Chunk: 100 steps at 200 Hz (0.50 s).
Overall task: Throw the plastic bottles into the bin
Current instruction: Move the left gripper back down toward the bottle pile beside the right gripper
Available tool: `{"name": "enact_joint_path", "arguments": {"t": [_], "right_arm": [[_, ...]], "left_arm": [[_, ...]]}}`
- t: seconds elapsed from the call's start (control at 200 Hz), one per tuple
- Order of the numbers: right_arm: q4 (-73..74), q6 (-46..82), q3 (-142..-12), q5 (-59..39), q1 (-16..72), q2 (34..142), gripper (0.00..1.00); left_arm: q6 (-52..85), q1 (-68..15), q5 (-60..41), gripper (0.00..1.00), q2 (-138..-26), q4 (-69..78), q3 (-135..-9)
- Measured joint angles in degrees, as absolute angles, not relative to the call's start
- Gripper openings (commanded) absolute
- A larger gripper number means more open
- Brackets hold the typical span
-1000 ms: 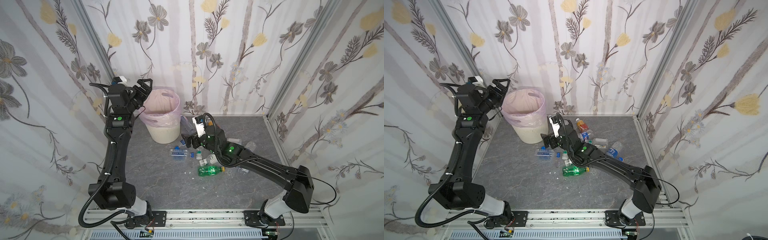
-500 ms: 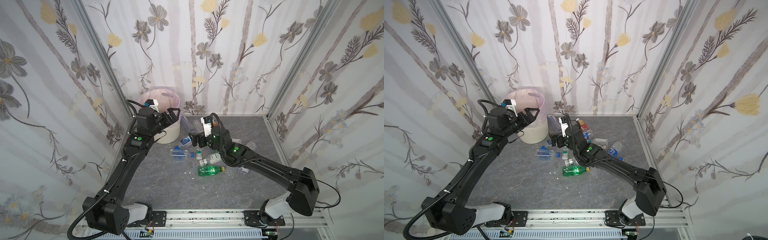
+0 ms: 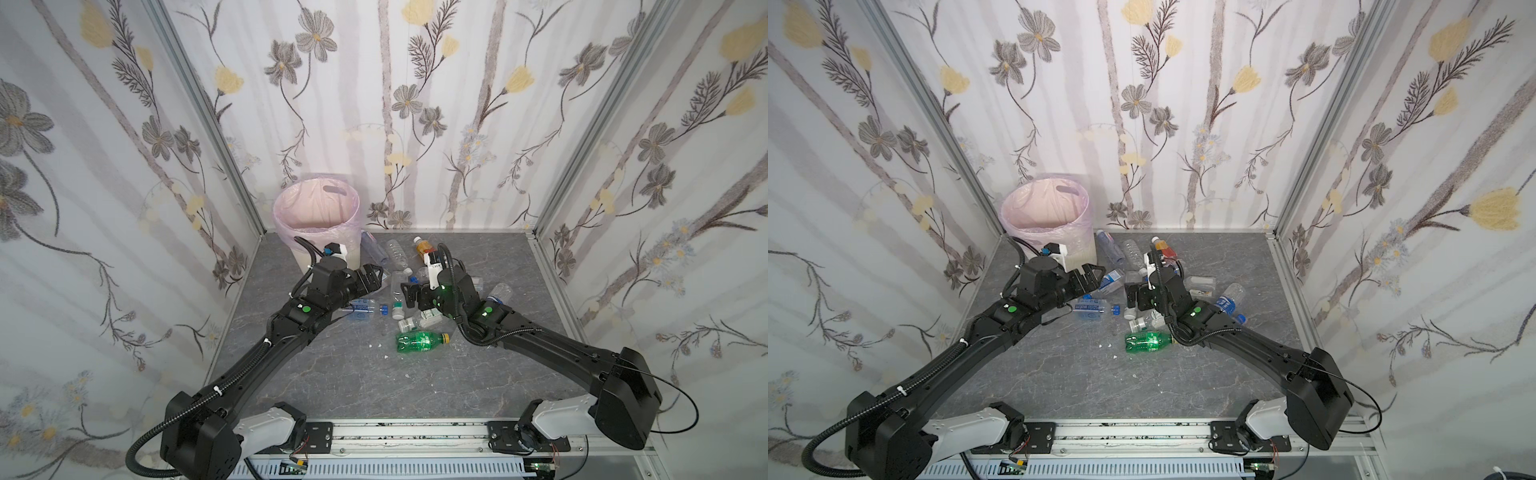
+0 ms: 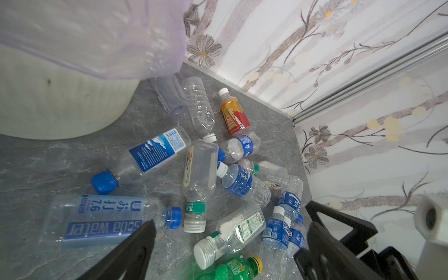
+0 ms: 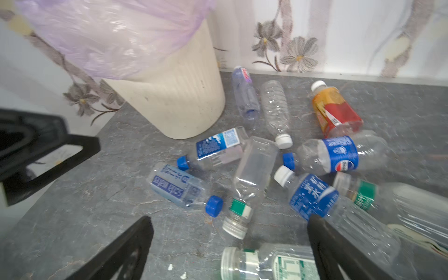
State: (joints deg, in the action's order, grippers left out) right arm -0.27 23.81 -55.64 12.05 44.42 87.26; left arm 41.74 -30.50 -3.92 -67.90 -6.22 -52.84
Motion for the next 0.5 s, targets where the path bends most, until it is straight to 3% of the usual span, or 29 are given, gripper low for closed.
{"name": "enact_joint_path", "arguments": {"t": [0.5], "right_arm": [[-3.0,29.1,-52.7,10.3,37.7,86.9,1.00]], "left_arm": [[64.0,-42.0,15.9,1.00,-62.5,8.6,-32.1]]}}
